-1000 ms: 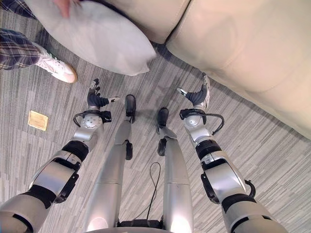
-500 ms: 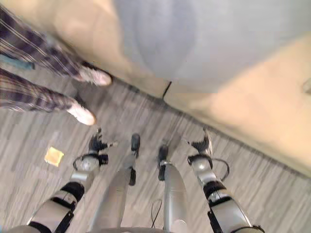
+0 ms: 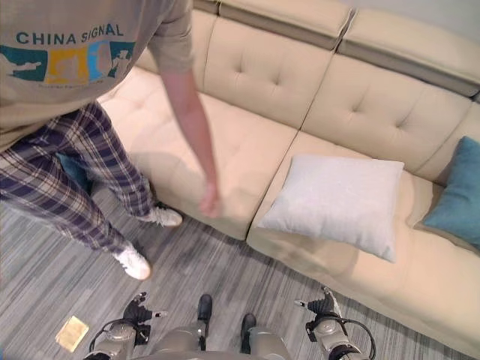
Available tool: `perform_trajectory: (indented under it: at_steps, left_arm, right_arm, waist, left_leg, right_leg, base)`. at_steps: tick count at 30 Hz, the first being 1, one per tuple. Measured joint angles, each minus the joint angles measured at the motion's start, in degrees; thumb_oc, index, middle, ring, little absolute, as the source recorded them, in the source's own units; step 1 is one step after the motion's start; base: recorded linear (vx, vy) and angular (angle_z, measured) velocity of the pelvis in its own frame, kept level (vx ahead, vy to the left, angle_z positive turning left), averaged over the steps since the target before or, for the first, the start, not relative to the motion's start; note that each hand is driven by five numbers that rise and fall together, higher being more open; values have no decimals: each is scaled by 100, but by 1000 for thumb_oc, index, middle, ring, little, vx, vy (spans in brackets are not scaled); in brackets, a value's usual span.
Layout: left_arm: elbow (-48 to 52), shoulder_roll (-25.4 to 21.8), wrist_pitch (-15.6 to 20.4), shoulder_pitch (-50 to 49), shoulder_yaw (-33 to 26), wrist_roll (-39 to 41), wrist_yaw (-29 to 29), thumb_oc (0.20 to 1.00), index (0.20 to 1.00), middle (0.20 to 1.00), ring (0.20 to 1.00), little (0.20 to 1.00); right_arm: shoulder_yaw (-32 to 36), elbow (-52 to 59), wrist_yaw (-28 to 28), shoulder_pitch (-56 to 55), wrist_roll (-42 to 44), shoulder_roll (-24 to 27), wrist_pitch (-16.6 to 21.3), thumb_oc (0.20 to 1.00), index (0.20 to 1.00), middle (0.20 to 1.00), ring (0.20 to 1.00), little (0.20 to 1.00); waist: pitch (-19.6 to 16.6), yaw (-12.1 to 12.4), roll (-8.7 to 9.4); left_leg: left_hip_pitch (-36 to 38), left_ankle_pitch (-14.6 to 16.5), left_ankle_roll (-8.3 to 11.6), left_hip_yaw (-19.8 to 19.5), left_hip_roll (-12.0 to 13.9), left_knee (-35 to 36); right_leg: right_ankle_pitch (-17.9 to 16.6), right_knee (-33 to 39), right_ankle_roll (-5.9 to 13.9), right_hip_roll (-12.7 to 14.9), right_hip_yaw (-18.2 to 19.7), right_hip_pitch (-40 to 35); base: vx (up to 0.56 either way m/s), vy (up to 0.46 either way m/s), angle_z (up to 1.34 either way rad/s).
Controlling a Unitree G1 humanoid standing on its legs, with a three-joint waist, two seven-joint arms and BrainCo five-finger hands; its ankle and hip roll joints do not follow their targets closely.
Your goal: Pick up all the scattered cushions and arrange them neatly on the sofa.
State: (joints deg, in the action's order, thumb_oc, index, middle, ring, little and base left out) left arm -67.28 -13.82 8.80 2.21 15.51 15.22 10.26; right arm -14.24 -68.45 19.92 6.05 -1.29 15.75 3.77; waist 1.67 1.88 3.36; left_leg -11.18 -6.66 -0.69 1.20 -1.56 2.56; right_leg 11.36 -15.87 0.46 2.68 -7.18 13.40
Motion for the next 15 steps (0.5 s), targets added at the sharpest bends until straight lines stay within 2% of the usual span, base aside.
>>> perform_trajectory:
  at_steps: [4,8,13,15]
  left_arm:
    - [-170,1,-108,-55,-32,-316,-148,1000,1000,1000,1000,1000]
    - [-170,1,-123,-161,-33,-589,-250,1000,1000,1000,1000,1000]
    - [-223,27,-199,-112,28,-806,-376,1000,1000,1000,1000,1000]
    - [-219,27,-200,-140,23,-806,-375,1000,1000,1000,1000,1000]
  right_arm:
    - [60,-108,-168,-140,-10,-5,-3,1000,1000,1000,1000,1000]
    - [123,-246,-237,-369,-10,-6,-43,1000,1000,1000,1000,1000]
    - [212,-335,-347,-525,-10,-8,-58,1000,1000,1000,1000,1000]
    - [238,-321,-350,-397,-10,-11,-56,1000,1000,1000,1000,1000]
  waist:
    - [-185,-66,-35]
    - [-256,-100,-104]
    - [-181,-204,-128]
    - [-3,-170,-157]
  left_leg:
    - [435,5,9,39,59,260]
    - [722,147,-29,158,64,266]
    - [896,210,-56,332,111,267]
    - [987,249,-4,627,192,270]
  right_leg:
    - [-69,394,48,-80,5,-485]
    - [-122,636,60,-107,99,-823]
    - [-243,820,93,-166,276,-996]
    - [-263,799,128,-194,411,-968]
  base:
    - [110,15,-7]
    - [67,9,-16]
    - [0,-8,-23]
    - [-95,-70,-62]
